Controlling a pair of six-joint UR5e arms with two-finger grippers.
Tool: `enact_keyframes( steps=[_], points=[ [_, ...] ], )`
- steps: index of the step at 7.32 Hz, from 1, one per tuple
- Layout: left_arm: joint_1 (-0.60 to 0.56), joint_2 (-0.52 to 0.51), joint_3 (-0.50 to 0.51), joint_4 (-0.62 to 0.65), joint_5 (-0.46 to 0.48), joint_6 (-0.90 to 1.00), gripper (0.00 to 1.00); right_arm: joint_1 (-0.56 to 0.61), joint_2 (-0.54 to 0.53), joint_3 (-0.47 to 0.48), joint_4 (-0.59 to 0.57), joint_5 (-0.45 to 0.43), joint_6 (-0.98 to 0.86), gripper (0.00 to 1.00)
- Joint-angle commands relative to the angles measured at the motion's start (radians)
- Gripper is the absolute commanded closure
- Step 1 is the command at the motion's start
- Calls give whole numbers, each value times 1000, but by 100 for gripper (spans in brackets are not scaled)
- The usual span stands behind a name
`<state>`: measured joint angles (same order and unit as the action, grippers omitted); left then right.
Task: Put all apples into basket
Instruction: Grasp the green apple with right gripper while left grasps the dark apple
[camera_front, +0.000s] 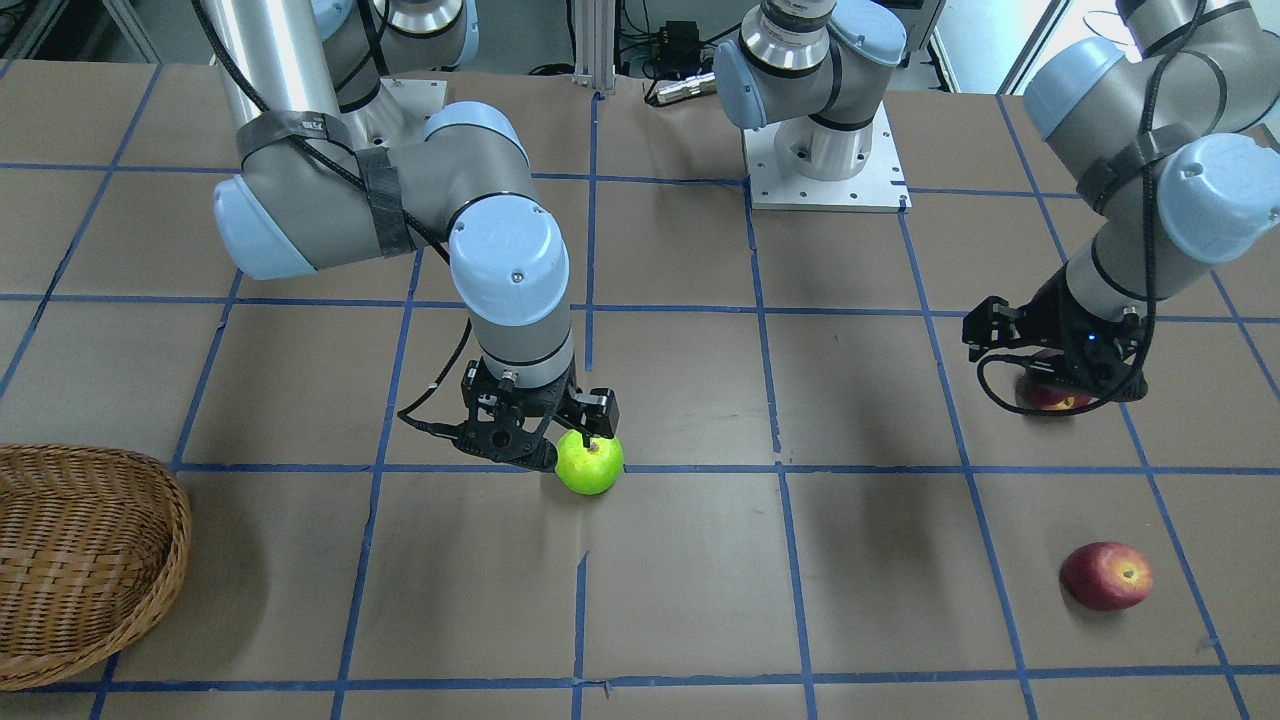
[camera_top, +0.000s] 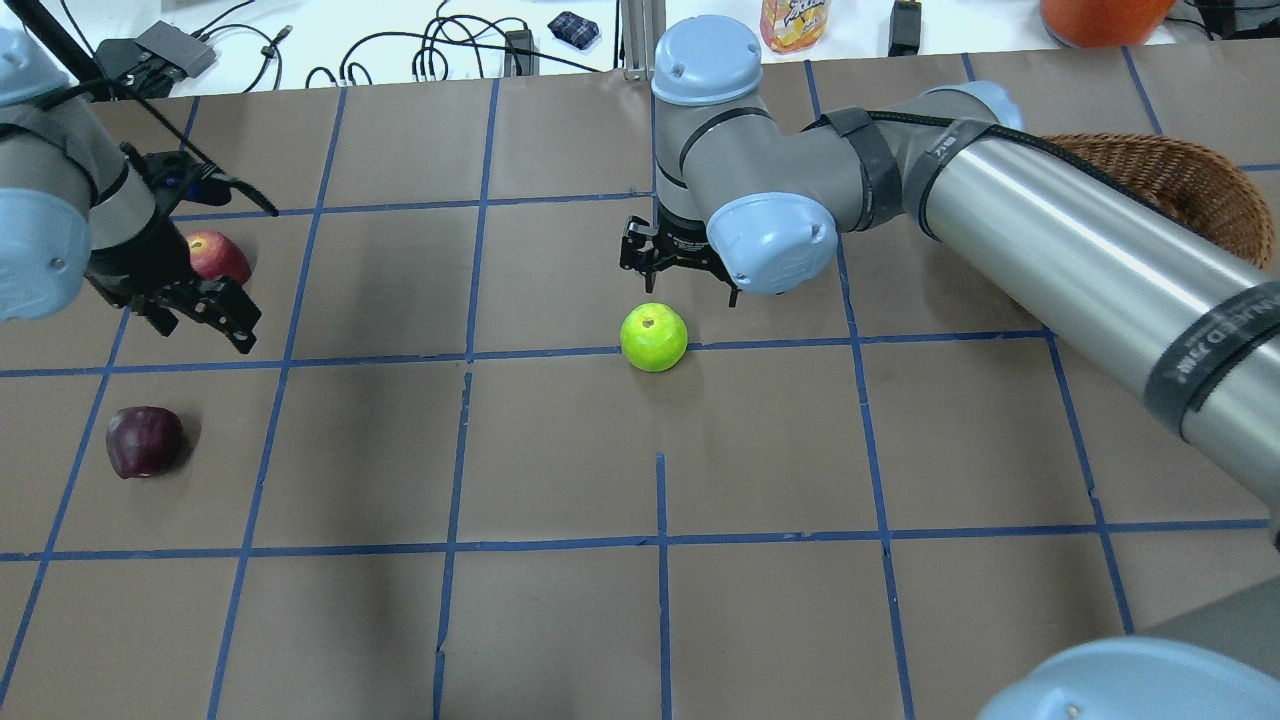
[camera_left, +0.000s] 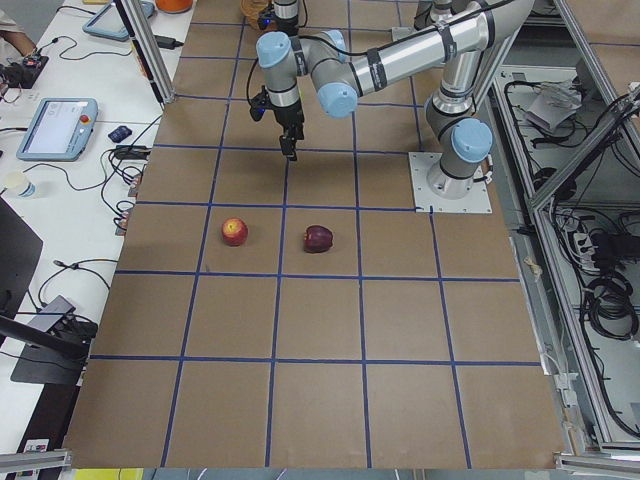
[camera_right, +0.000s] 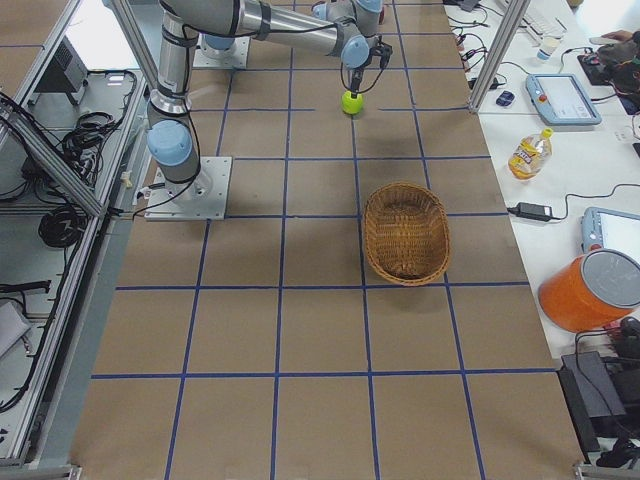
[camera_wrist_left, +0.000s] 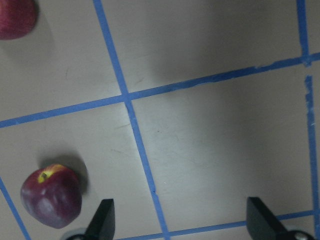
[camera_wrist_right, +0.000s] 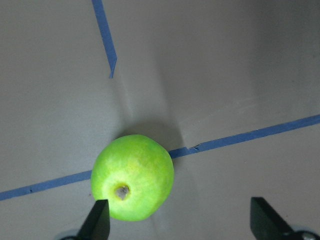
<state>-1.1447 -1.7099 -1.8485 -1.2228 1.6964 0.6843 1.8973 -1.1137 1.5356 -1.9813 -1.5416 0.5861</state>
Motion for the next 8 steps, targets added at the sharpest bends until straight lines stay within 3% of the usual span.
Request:
enact_keyframes(
  steps=[1, 8],
  points=[
    [234, -39, -131, 236, -7, 269, 3, 51, 107, -89, -4, 0, 110, 0],
    [253, -201, -178, 425, -26, 273, 0, 59, 173, -89, 16, -9, 100, 0]
  ],
)
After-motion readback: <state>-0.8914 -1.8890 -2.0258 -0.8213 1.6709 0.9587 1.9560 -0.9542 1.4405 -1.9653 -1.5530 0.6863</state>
